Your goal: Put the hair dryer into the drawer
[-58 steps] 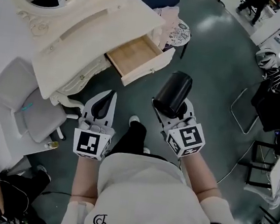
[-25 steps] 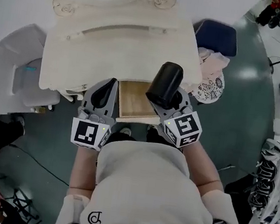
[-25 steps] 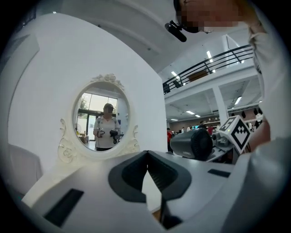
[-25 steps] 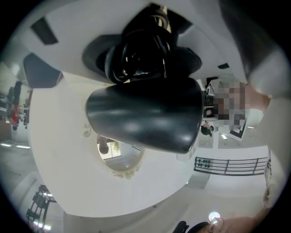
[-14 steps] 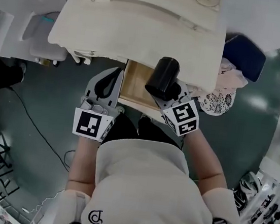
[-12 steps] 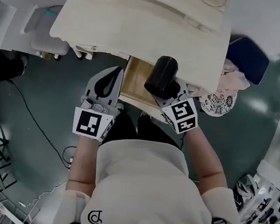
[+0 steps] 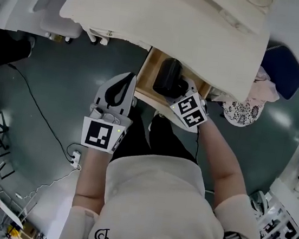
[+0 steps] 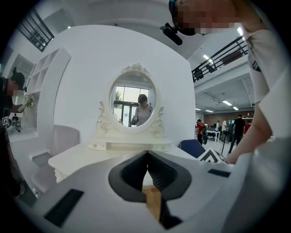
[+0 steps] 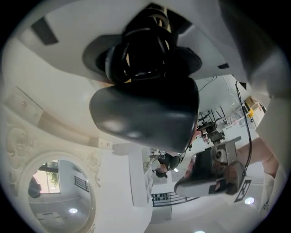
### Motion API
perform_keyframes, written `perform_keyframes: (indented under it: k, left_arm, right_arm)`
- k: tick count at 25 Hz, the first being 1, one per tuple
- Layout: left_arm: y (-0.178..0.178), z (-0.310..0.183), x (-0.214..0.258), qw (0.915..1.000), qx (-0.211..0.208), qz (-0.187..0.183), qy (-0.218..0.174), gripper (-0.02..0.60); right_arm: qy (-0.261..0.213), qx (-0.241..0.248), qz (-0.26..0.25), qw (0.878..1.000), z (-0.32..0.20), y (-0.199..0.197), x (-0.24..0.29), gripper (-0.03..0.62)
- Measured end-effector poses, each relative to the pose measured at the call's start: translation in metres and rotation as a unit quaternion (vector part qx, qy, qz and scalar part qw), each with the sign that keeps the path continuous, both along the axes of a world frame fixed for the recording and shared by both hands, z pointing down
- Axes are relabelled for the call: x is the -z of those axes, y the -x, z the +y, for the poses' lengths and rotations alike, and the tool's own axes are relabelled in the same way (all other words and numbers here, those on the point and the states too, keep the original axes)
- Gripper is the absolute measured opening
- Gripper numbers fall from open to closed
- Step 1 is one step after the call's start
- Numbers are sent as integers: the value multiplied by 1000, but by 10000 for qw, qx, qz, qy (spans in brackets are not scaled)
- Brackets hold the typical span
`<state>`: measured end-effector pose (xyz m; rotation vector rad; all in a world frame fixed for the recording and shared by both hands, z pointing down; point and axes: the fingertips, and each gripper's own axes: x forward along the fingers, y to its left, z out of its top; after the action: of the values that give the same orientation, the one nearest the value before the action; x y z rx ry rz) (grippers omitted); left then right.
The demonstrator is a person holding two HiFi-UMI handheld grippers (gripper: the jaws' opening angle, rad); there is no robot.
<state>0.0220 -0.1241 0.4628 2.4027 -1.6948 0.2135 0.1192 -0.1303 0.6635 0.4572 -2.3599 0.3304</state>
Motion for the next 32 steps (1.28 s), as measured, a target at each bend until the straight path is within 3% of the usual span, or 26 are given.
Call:
perform_keyframes:
  k: [8,13,25,32]
  left_arm:
    - [19,8,-38,9993,231,38,284,12]
    - [22,9,-58,9984,309,83,467,12]
    - [46,21,-91,9948,576,-71,834,12]
    - [46,21,-106,9930,563,6,1035,14]
  right_arm:
    - [667,364,941,9927,13,5,-81,276]
    - [792,814,1370,9840,21,9,-120,276]
    - [1391,1165,1698,9686,36,11,-158,285]
    - [1251,1037,1818,9698,33,10,-163,320]
